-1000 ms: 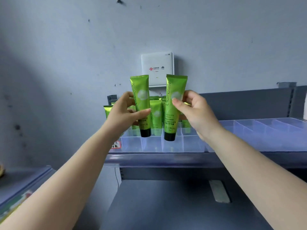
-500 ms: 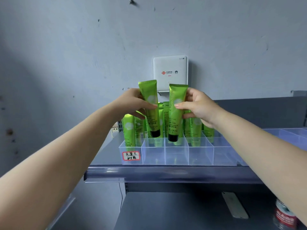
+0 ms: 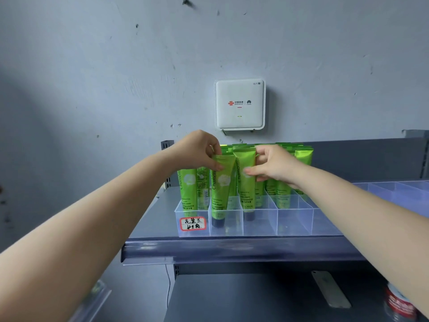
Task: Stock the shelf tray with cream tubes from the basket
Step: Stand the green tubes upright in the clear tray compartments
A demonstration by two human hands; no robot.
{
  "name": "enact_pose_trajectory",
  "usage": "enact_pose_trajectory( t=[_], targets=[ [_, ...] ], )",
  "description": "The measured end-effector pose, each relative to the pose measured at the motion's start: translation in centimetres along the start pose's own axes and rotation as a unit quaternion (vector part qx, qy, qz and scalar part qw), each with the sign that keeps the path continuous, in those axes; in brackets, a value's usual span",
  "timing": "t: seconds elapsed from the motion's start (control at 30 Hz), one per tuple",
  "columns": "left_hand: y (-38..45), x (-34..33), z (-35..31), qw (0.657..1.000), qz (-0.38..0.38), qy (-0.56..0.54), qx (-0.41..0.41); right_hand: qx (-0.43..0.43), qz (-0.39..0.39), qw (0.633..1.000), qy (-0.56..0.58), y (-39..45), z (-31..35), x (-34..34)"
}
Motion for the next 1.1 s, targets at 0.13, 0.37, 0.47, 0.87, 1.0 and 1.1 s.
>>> enact_pose_trajectory(
  t=[0.13, 0.37, 0.47, 0.87, 1.0, 1.1],
  targets=[
    [0.2, 0.5, -0.1, 0.993, -0.018, 0.112, -0.023, -0.001, -0.004, 0.999, -0.033, -0.2, -0.1, 0.1],
    [0.6, 0.8, -0.1, 0.956, -0.050, 0.288, -0.036, 0.013, -0.018, 0.996, -0.084, -0.5, 0.0, 0.3],
    [0.5, 0.6, 0.0, 0.955, -0.048, 0.290, -0.032, 0.022, -0.024, 0.991, -0.133, -0.7, 0.1, 0.3],
    [-0.6, 1.4, -1.1, 0.951, -0.096, 0.292, -0.018, 0.057, -0.055, 0.981, -0.177, -0.9, 1.1, 1.0],
    [-0.6, 1.1, -3.2, 0.931, -0.161, 0.326, -0.036, 0.171, -0.089, 0.926, -0.324, -2.5, 2.8, 2.0],
    [0.0, 0.0, -5.3, 0.919, -0.172, 0.352, -0.051, 0.192, -0.096, 0.877, -0.431, -3.9, 3.7, 3.1]
  ],
)
Point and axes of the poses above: each hand's wrist, its own y-axis towards the middle knuckle, its own x-axis out of the back of the hand, z = x × y, the point moved 3 cm from there along y, towards the middle knuckle, and after that the axes turned 15 degrees about y, right-handed, at the moved point
